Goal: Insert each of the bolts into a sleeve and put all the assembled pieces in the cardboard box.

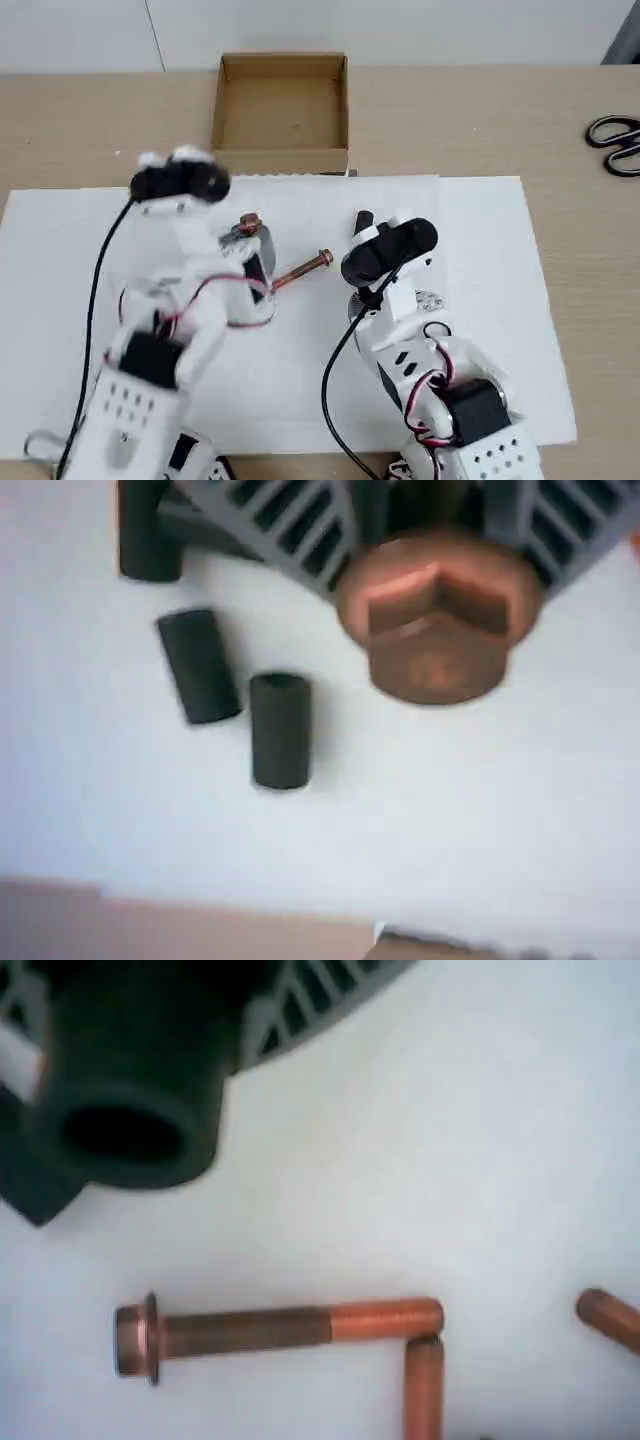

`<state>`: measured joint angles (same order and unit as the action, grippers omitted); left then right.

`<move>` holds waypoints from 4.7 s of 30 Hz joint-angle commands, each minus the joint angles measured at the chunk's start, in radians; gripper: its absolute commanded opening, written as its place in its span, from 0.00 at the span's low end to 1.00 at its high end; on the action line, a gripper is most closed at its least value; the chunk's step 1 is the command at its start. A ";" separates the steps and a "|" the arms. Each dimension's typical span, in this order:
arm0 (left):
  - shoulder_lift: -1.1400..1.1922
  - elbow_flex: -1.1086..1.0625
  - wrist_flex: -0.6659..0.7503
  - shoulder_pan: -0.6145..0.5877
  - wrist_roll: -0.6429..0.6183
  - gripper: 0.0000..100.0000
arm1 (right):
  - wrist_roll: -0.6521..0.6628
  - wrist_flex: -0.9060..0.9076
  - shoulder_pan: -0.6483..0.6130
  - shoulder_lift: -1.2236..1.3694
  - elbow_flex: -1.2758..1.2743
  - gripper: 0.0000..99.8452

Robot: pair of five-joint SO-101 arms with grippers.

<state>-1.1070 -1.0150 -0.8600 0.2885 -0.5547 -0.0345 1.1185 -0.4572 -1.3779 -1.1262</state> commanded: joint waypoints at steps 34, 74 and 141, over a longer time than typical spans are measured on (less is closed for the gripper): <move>-0.707 -0.351 0.127 0.135 -0.181 0.01 | 0.000 -0.174 -0.334 -0.193 -0.158 0.00; -0.707 -0.479 0.173 0.196 -0.178 0.01 | 0.106 -0.229 -0.338 -0.194 -0.153 0.00; -0.707 -0.202 -0.189 0.269 0.101 0.24 | 0.107 -0.292 -0.314 -0.185 -0.184 0.00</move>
<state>-1.8052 -1.3218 -1.0503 0.5478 -0.4764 0.0637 0.8531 -0.7856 -1.5712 -1.3027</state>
